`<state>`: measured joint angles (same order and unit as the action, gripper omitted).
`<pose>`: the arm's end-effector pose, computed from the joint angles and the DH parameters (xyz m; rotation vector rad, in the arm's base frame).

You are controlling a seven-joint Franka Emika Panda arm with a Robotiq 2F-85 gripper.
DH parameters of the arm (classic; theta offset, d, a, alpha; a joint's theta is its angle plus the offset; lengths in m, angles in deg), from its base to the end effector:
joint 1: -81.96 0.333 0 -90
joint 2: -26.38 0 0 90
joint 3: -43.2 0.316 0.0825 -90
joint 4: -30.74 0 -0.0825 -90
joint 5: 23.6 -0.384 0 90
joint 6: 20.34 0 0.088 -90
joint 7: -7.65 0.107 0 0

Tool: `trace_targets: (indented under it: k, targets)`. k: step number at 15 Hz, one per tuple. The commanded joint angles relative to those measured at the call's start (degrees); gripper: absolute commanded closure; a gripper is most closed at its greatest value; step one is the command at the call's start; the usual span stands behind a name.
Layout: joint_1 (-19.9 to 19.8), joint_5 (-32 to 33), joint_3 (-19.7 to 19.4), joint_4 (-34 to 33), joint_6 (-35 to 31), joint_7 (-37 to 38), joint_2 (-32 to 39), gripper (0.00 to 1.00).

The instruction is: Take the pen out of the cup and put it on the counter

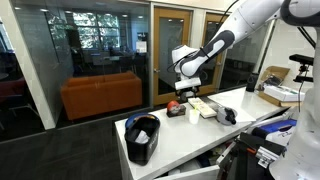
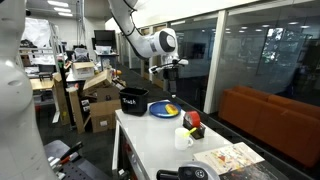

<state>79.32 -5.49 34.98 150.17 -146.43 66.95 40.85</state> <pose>0.5548 -0.1161 0.2966 2.4736 -1.3798 -0.0137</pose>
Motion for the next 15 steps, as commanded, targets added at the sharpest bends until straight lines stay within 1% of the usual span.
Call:
trace_targets:
  k: [1,4,6,13,15]
  targets:
    - [0.03,1.07,-2.22,-4.67,0.36,1.06,3.73,0.0]
    - [-0.36,-0.34,-3.73,-7.08,1.09,-0.19,5.92,0.0]
    - [0.06,-0.11,-4.14,-5.47,0.09,-0.13,4.94,0.0]
    - [0.17,-0.14,-4.19,-5.96,0.12,-0.14,5.34,0.0]
    - [0.46,-0.22,-4.23,-6.02,-0.48,1.36,6.22,0.0]
